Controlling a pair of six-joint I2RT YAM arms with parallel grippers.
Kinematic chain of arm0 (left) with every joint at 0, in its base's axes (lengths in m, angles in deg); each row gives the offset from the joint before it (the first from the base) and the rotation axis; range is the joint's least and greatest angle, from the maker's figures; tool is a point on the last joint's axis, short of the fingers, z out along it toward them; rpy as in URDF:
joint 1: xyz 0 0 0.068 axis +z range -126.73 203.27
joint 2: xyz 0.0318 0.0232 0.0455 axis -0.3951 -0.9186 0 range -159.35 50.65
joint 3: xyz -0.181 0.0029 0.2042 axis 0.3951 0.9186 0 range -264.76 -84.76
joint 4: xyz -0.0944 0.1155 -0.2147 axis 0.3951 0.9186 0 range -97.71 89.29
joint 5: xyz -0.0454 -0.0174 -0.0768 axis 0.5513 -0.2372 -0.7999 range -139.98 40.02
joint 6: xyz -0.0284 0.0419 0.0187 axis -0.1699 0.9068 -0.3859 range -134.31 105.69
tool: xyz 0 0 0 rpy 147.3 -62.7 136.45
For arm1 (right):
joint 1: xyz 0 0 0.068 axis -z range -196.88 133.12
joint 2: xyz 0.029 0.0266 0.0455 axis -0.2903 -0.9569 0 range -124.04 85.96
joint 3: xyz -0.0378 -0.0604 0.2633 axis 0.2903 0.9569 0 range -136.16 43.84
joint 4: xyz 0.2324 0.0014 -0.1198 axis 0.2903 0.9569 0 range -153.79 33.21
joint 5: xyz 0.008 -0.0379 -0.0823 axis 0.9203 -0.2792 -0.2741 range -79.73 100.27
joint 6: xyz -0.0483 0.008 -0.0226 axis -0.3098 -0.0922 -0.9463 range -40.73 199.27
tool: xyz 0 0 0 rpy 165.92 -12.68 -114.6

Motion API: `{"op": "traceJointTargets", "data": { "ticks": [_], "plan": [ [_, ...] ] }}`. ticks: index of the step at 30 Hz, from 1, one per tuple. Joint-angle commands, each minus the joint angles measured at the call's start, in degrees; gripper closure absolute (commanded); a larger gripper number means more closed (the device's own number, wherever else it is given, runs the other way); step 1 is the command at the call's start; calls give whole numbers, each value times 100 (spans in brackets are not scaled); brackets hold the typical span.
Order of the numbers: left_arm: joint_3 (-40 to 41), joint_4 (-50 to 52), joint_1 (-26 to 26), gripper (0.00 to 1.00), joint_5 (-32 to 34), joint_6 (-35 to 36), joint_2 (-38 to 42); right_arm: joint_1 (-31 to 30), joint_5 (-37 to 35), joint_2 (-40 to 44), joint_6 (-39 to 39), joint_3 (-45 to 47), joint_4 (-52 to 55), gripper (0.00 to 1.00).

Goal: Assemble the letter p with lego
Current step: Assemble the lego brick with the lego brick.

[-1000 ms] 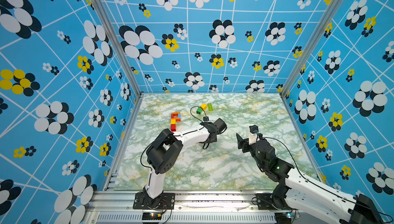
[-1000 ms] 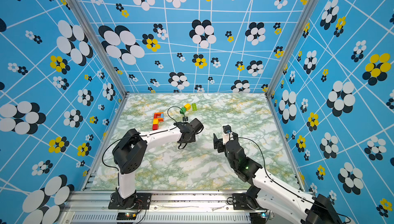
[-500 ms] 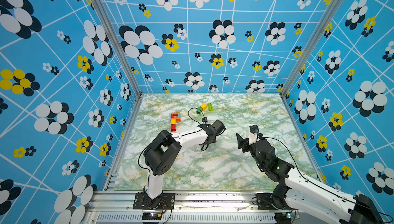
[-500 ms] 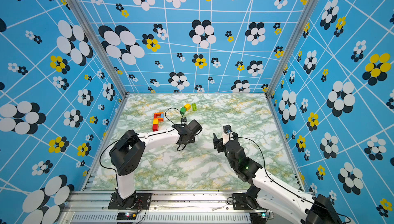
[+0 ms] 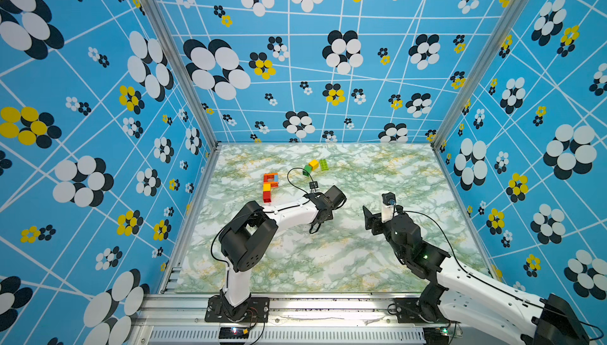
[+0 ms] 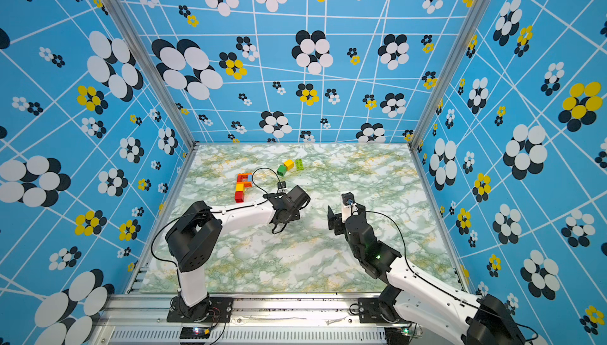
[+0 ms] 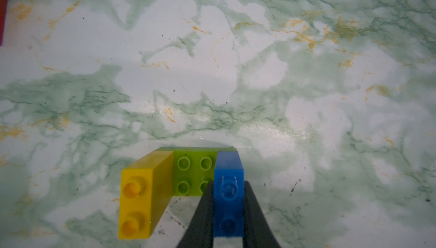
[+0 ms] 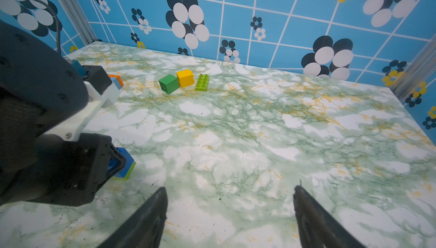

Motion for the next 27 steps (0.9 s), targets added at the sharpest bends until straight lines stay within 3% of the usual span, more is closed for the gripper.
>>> {"op": "traceJointTargets", "data": {
  "ticks": [1, 5, 9, 14, 22, 27],
  "plan": [
    [251, 868, -3, 100, -266, 166, -144, 65, -27, -206, 202, -351, 117, 14],
    [282, 818, 0, 100, -230, 266, 41, 129, 86, -735, 301, -826, 460, 13],
    [276, 607, 10, 78, -468, 350, 157, 226, 228, -1331, 420, -1282, 685, 13],
    [182, 404, 79, 60, -711, 484, 280, 471, 537, -2032, 603, -1772, 800, 13],
    [473, -262, 312, 42, -1116, 915, 1403, 955, 1263, -3564, 741, -2879, 940, 13],
    [1136, -738, 859, 36, -1291, 1238, 2359, 1161, 1718, -4920, 757, -4084, 1288, 13]
  ]
}}
